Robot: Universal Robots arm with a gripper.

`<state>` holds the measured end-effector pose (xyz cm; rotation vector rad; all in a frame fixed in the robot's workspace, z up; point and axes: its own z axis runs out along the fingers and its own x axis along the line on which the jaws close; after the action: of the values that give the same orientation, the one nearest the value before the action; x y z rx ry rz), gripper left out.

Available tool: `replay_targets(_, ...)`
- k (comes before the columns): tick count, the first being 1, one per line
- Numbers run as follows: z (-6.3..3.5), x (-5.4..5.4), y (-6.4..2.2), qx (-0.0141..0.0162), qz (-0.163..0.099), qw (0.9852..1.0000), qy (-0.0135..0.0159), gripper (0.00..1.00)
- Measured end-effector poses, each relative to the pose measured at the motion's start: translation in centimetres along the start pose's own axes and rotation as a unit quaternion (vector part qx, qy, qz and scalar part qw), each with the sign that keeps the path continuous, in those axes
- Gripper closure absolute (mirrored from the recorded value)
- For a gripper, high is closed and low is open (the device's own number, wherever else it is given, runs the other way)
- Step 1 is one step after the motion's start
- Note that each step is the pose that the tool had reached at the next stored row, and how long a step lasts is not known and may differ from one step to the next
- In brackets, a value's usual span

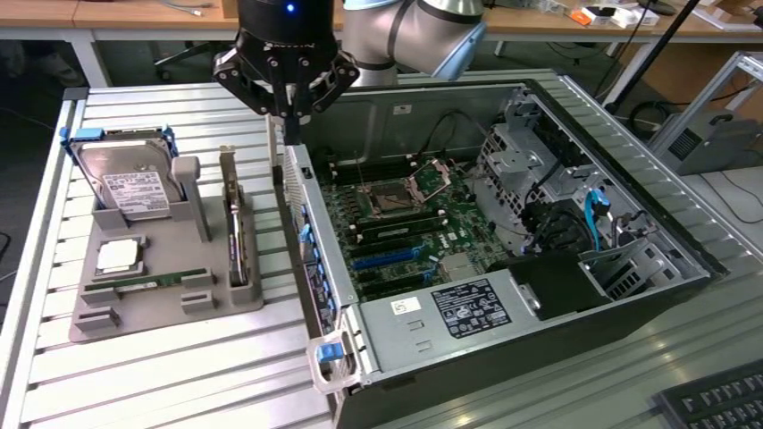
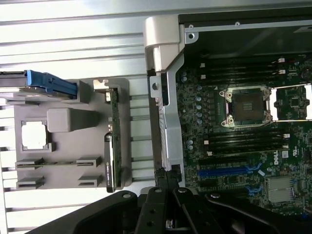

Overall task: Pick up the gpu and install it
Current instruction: 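Reach for the gpu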

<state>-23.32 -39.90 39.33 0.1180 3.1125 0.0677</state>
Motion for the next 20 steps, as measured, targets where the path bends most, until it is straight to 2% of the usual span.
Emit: replay_targets(20,-0.03,1.1,-0.08,0.0000,0.000,1.0000,0.0000,0.89)
